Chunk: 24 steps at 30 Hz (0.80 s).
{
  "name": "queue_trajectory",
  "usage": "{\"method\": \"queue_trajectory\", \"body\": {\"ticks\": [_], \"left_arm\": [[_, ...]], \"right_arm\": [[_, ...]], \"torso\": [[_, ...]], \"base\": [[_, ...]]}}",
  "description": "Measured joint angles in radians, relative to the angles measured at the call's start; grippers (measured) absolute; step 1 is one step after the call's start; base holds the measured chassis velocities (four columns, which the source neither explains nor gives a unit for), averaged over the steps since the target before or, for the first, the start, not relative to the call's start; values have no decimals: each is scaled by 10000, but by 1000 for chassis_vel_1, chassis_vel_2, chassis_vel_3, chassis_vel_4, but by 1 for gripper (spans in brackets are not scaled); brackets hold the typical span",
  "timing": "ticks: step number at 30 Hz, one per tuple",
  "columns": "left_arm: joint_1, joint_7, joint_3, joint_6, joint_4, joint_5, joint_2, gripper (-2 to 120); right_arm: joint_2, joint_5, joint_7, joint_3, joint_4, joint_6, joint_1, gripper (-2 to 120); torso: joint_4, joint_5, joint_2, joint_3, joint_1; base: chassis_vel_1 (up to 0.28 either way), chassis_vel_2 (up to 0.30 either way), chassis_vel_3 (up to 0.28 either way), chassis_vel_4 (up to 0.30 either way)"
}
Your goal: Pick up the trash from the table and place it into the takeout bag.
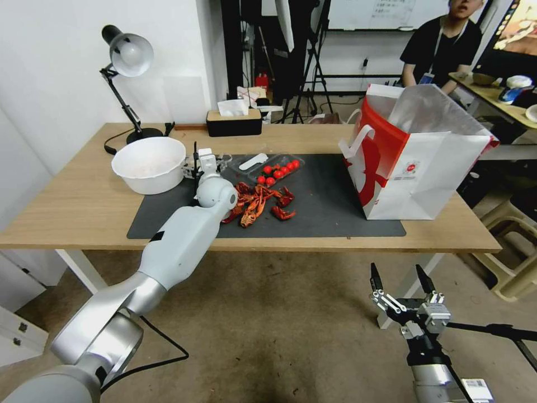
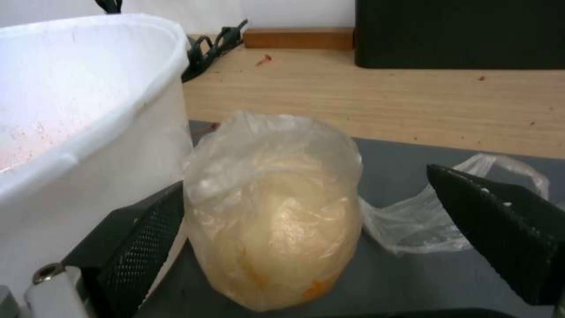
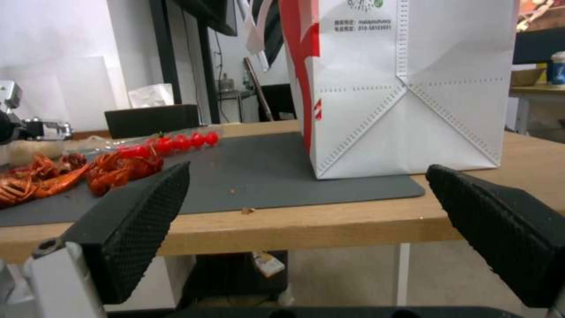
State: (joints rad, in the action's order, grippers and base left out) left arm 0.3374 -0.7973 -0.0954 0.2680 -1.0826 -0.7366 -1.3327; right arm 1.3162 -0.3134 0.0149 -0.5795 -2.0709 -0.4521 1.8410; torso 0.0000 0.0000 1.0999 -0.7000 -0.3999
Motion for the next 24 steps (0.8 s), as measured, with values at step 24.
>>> {"method": "queue_trajectory", "body": {"ticks": [24], "left_arm": [[41, -7, 163, 106, 470, -291, -93, 64]], "right_arm": [[12, 46, 3, -11, -75, -54, 148, 100]], "torso": [[0, -1, 2, 0, 0]], "base": [[0, 0, 0, 0]]}}
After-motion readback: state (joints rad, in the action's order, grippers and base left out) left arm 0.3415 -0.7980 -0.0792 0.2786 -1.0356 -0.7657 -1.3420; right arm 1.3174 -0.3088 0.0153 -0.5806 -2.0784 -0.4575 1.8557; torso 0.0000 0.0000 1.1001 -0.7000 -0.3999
